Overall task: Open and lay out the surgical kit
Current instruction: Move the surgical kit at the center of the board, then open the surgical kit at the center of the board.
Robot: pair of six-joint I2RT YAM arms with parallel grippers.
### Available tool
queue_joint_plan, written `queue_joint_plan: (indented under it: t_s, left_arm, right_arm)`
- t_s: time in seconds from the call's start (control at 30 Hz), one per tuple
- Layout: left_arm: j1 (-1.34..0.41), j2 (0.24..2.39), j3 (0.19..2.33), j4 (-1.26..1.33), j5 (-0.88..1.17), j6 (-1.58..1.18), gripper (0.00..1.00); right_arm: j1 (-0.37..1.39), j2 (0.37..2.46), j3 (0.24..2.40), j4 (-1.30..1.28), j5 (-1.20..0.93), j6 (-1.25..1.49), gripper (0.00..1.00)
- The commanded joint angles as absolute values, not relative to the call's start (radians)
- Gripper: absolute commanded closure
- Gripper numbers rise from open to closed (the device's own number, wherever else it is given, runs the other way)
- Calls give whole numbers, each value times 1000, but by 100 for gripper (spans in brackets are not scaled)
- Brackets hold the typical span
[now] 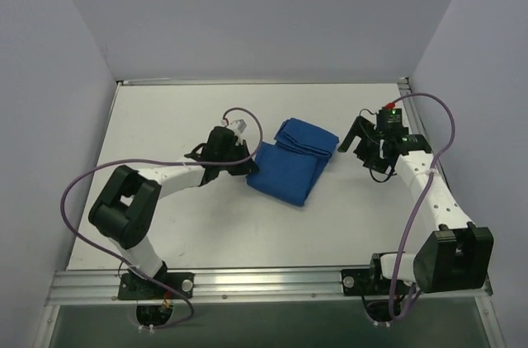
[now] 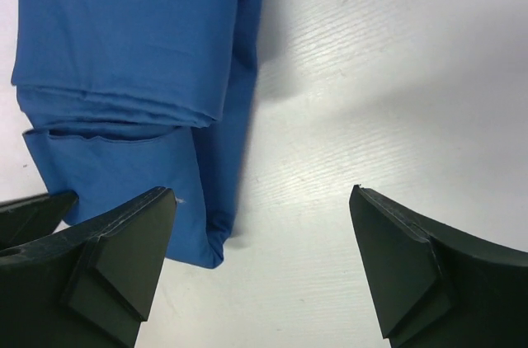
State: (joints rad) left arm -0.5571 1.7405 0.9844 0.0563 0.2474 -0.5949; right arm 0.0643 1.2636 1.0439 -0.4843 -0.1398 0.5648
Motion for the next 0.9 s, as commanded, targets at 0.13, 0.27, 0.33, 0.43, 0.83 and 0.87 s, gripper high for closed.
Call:
queue_joint_plan:
  t_s: [0.13,0.27,0.33,0.43,0.83,0.87]
  left_arm:
    - [-563,1563,790,167,173,-693,98]
    - [-583,1510,738,192,150,-728,98]
    - [-586,1488,700,231,149,-747,98]
    - [-598,1473,672,276,158,-768,98]
    - [-669,1454,638,316,57,-818,98]
    - [-675,1453,635,319,52,-824,98]
  right_arm:
    - [103,1431,1008,-233,-359,589,9]
    - [117,1517,1034,-160,-371,618,9]
    - [120,1571,1038,-105,-399,640,9]
    - [129,1611,1034,-20,-433,664,10]
    - [201,1776,1124,107,-541,752,43]
    - [204,1787,1140,110,-548,753,48]
